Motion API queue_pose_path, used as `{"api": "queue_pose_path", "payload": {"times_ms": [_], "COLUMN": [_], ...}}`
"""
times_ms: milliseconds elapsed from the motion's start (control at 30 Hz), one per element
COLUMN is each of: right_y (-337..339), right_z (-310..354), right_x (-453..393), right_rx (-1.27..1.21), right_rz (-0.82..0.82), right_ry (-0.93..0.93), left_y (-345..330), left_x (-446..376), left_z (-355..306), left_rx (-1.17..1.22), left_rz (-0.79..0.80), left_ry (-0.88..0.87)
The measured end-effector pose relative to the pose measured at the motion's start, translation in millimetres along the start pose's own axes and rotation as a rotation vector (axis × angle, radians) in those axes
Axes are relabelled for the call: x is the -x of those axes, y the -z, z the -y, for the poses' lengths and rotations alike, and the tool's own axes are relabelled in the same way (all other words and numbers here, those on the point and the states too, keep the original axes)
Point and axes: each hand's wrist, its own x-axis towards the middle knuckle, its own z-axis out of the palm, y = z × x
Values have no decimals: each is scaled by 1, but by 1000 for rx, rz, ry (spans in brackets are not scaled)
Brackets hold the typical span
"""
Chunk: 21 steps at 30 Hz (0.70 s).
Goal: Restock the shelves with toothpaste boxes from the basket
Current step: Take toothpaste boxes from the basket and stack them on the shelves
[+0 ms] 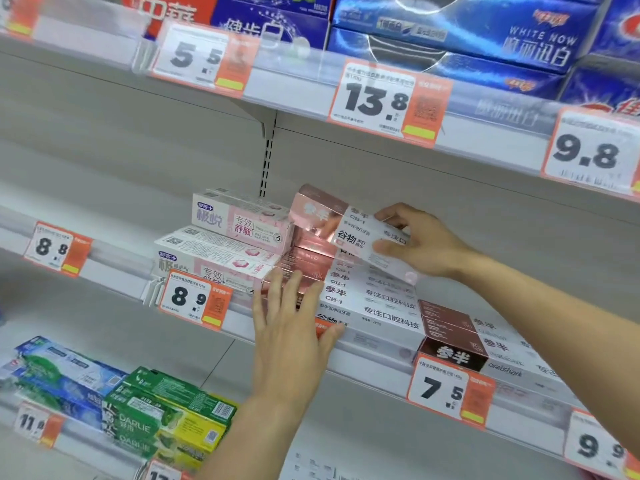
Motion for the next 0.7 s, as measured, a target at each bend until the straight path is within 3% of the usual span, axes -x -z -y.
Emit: {"api": "queue_pose_path", "payload": {"times_ms": [133, 300, 500, 633, 700], "right_y": [-16, -15, -17, -21, -18], "right_z": [-14, -25, -32, -36, -36], "right_x": [0, 5, 12, 12, 14], "right_rx": [156, -58, -119, 47, 123], "right_rz": [-15, -5, -15, -12, 71], "right_ry": [16, -31, -57, -9, -37], "left_y": [-4, -3, -3, -3, -2], "left_x": [-2, -1, -1, -2, -3], "left_z": [-3, -3, -3, -4, -5], "left_rx": [-33, -8, 11, 0, 0], "left_rz": [-35, -38, -41, -41, -37], "left_ry": [10, 18, 23, 24, 26]}}
